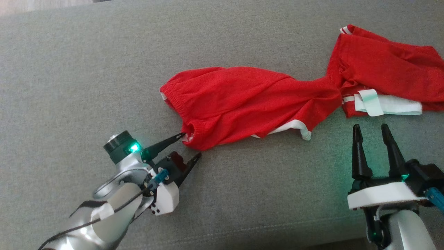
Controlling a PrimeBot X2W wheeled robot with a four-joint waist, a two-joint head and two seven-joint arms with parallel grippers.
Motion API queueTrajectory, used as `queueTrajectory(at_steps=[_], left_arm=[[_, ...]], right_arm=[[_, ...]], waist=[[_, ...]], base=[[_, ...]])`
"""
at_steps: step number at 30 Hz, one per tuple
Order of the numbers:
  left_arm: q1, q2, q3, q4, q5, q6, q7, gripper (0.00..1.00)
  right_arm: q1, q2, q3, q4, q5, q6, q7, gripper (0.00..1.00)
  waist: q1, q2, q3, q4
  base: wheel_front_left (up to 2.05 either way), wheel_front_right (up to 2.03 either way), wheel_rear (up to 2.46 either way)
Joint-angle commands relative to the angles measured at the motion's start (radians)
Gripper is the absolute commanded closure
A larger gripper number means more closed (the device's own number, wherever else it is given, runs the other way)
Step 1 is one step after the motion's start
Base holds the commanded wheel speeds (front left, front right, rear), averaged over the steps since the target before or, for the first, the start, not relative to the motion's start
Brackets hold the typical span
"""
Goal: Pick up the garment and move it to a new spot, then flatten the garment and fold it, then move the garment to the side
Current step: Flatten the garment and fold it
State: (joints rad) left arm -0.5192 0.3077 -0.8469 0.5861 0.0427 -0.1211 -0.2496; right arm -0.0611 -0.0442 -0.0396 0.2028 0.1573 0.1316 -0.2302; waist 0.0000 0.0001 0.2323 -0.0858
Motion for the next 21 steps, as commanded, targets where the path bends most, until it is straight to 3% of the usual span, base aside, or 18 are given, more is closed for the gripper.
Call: queueTrajectory(at_steps=[1,15,16,17,18,21], left_arm=[[-0.056,0.031,0.025,-0.021,0.008,0.008,-0.012,0.0],[-0.105,0.03,-0.01,0.055,0.015,0.038,-0.012,0.0],[-0.108,0.028,-0.012,0.063,0.013,0.037,-0.012,0.15],[-0.11,0.025,-0.013,0.069,0.008,0.036,-0.012,0.79],[-0.111,0.021,-0.014,0.074,0.003,0.035,-0.012,1.0],[-0.113,0.011,-0.013,0.075,-0.013,0.036,-0.012,1.0]], right_arm=[[-0.03,-0.006,0.018,-0.03,0.002,-0.001,-0.013,0.0],[-0.037,-0.006,0.026,-0.033,0.004,-0.001,-0.01,0.0],[-0.037,-0.006,0.027,-0.033,0.005,-0.001,-0.01,0.0],[-0.037,-0.006,0.028,-0.033,0.006,-0.001,-0.01,0.0],[-0.037,-0.006,0.028,-0.032,0.007,-0.001,-0.01,0.0],[-0.036,-0.006,0.027,-0.03,0.009,-0.001,-0.011,0.0]], waist=[[0.0,-0.0001,0.001,0.0],[0.0,-0.0001,0.015,-0.008],[0.0,-0.0001,0.015,-0.009],[0.0,-0.0001,0.015,-0.009],[0.0,-0.0001,0.015,-0.008],[0.0,-0.0001,0.011,-0.004]], base=[[0.0,0.0,0.0],[0.0,0.0,0.0],[0.0,0.0,0.0],[0.0,0.0,0.0],[0.0,0.0,0.0],[0.0,0.0,0.0]])
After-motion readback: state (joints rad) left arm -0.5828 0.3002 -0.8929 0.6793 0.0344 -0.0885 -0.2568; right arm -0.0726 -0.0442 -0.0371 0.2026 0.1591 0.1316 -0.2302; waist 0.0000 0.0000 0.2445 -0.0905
